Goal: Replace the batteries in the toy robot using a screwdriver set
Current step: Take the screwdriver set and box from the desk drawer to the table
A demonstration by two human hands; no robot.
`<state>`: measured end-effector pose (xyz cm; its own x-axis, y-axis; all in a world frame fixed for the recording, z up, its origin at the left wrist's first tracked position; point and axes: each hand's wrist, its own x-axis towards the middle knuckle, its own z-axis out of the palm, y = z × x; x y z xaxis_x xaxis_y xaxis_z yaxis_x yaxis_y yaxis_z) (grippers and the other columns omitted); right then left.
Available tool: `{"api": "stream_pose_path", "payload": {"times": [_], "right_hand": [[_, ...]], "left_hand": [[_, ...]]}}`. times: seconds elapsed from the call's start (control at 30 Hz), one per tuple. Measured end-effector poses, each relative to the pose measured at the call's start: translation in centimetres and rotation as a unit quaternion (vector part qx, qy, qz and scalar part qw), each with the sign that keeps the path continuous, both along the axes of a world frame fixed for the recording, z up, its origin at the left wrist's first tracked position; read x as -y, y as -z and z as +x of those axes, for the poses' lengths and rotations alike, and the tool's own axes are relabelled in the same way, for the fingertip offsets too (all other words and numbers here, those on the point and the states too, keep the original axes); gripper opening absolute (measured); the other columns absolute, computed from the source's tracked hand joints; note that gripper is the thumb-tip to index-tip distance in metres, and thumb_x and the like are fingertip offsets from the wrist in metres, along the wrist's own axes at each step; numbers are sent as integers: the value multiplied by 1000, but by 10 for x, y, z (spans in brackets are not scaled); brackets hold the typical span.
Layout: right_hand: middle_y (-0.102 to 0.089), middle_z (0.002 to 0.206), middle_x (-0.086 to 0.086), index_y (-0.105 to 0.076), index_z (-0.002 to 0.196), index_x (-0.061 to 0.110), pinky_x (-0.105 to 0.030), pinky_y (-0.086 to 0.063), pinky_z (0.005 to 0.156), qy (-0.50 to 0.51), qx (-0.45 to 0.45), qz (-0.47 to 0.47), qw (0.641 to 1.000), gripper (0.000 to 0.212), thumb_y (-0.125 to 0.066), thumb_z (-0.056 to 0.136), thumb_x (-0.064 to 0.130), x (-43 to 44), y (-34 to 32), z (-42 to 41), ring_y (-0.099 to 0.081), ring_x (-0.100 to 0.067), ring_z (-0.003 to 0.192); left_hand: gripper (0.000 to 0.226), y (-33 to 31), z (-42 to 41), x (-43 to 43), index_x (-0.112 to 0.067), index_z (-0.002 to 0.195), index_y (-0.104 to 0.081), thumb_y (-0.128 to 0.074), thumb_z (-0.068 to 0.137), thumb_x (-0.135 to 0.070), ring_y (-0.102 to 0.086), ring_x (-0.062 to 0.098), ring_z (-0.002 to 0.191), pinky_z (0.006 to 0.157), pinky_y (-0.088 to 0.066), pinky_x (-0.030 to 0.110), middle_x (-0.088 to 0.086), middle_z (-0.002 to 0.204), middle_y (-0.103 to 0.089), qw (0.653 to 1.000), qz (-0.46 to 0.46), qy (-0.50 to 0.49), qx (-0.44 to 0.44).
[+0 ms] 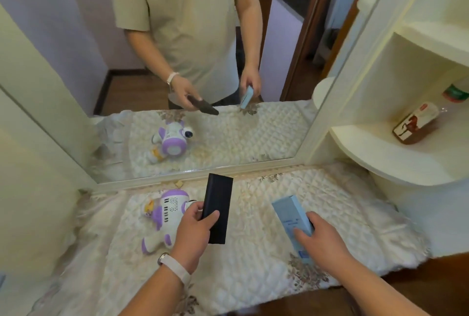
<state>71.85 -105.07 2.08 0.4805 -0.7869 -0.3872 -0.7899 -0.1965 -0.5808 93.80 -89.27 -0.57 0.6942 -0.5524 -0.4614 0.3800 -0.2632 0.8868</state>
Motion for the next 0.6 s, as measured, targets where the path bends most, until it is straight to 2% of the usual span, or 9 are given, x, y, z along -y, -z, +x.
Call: {"api": "stream_pose_path", "payload": {"times": [0.1, 0.2, 0.43, 0.53, 0.6], "right_hand": [[-62, 88, 6, -49, 90, 30, -17, -41, 45, 11, 0, 7, 1000, 10, -59, 91, 27, 7, 10, 11, -62, -8, 72], [-62, 89, 6, -51, 93, 28, -15, -40, 46, 22, 4, 33, 999, 8, -59, 92, 28, 15, 21, 19, -62, -8, 74], [-65, 93, 6, -55, 101, 27, -27, -53, 58, 31, 14, 117, 993, 12, -59, 91, 31, 45, 62, 34, -66, -11, 78], [-66, 94, 5, -55, 101, 26, -36, -59, 65, 11, 19, 144, 989, 13, -60, 91, 33, 63, 78, 43, -67, -12, 79], [-66, 95, 5, -55, 102, 26, -37, -60, 67, 1, 28, 166, 986, 13, -60, 91, 31, 76, 86, 50, -67, -12, 81]], "left_hand": [[14, 15, 3, 12, -13, 106, -62, -68, 92, -11, -70, 22, 85, 65, -51, 29, 7, 98, -74, 999, 29, 37, -6], [14, 30, 1, 22, -10, 104, -63, -69, 91, -9, -71, 24, 83, 63, -52, 29, 10, 97, -74, 997, 52, 44, -23], [15, 58, 8, 42, -8, 105, -63, -69, 91, -9, -71, 27, 84, 64, -52, 30, 12, 96, -73, 991, 129, 23, -36], [20, 68, 7, 50, -11, 108, -63, -71, 90, -14, -72, 28, 86, 71, -58, 38, 11, 96, -73, 986, 156, -11, -59], [17, 74, 2, 58, -11, 106, -63, -70, 91, -13, -71, 28, 86, 72, -58, 39, 11, 96, -71, 983, 160, -31, -87]]}}
